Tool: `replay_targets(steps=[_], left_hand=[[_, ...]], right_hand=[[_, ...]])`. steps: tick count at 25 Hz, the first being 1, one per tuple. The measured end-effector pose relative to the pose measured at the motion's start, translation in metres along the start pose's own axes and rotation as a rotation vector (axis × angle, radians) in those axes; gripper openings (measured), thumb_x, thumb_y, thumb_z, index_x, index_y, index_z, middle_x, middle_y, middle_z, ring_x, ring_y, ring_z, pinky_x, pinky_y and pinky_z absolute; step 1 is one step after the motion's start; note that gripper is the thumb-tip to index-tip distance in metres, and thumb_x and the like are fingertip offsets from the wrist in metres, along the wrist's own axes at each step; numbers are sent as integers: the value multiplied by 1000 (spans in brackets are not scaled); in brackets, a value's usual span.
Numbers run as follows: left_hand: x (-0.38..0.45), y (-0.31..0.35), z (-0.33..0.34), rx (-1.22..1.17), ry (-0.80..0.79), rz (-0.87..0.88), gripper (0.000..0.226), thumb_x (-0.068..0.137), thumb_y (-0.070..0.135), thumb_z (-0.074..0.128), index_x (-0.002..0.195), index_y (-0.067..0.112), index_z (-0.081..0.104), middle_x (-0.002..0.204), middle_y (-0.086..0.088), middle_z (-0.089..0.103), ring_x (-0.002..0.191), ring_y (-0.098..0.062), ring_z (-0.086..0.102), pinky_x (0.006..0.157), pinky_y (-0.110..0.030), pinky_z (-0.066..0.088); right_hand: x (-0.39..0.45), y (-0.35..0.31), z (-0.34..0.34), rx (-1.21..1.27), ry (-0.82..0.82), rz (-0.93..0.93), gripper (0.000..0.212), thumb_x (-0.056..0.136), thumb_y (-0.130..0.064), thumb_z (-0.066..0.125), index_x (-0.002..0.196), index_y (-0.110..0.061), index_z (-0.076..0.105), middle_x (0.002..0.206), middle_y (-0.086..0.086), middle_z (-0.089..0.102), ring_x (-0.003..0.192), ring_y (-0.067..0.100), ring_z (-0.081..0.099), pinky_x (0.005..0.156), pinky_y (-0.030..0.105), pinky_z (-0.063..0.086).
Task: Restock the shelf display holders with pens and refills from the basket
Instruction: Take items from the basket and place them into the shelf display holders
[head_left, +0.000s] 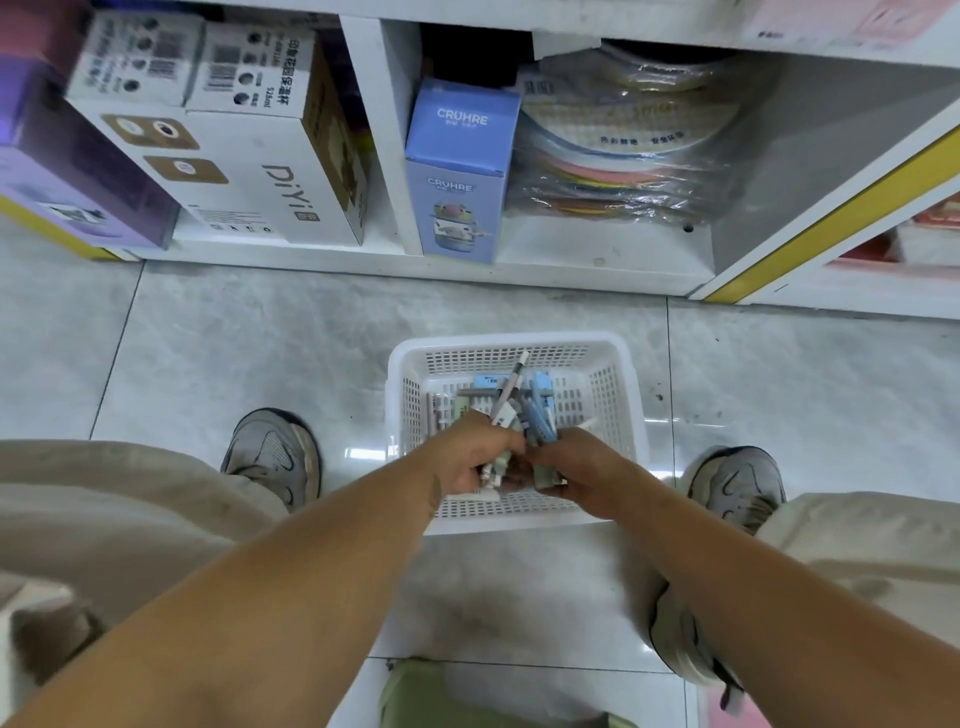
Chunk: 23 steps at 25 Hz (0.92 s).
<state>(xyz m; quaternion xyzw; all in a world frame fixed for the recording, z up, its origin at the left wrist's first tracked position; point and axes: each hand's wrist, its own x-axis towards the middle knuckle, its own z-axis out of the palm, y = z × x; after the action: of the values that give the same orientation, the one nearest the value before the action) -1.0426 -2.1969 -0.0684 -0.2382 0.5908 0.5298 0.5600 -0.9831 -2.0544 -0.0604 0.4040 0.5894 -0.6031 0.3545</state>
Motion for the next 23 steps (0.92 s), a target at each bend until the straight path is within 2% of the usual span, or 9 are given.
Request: replay_targets(steps=[3,7,10,12,13,15,17,19,23], left_hand=[[2,-3,10,-73,-4,18,32,79,-4,74,109,-3,63,99,-26,72,89,-39,73,79,-54,59],[6,-4,7,-88,2,17,34,81,0,75,112,-4,63,104,-31,70,97,-44,70,82,-62,55],[8,-7,5,-97,70,52,37,80,4,78,113,-2,62,99,-26,72,91,-40,72,78,-60,57],[9,-8,4,-32,116,101,42,76,5,81,113,3,61,98,-22,72,87,-35,73,67,-48,62],[9,-8,4,2,115,132,42,74,6,83,112,5,63,97,-19,73,86,-33,73,64,-43,62],[5,-7,2,26,65,188,41,72,4,83,110,8,68,96,-14,76,86,-29,74,70,-45,62],[-3,-4,-1,54,-4,229,41,71,1,83,109,11,70,96,-9,77,89,-25,75,78,-47,61],[-11,-1,-3,87,-68,247,44,70,0,83,110,11,70,99,-8,77,93,-25,74,83,-46,59],[-35,14,-3,160,-135,249,45,74,1,81,115,11,68,106,-9,75,99,-27,72,89,-52,56]], right_hand=[[1,-1,8,-160,-50,-53,34,75,12,63,104,-5,68,102,13,73,96,23,69,80,31,57],[3,-4,11,-262,-98,-60,39,78,12,54,113,-2,66,105,14,72,99,23,69,94,39,56],[-2,-6,4,-407,-62,-96,33,87,3,57,115,-10,69,98,3,71,87,7,67,73,20,54],[-3,-5,0,-510,16,-183,26,89,0,62,111,-9,73,84,-3,69,69,3,64,58,12,46],[-3,-4,-1,-557,60,-232,24,88,-2,66,109,-9,75,80,-3,69,67,4,61,58,13,44],[-7,-6,-6,-608,95,-298,21,85,-6,73,105,-12,78,78,-1,71,66,6,58,63,17,45],[-13,-13,-13,-601,74,-308,17,83,-9,77,98,-14,80,75,0,72,64,7,58,63,18,47],[-23,-21,-22,-519,36,-260,11,83,-7,76,93,-13,79,80,11,75,65,13,62,62,22,51],[-43,-42,-37,-163,27,-188,15,86,2,67,96,-5,74,93,18,76,77,22,71,66,30,56]])
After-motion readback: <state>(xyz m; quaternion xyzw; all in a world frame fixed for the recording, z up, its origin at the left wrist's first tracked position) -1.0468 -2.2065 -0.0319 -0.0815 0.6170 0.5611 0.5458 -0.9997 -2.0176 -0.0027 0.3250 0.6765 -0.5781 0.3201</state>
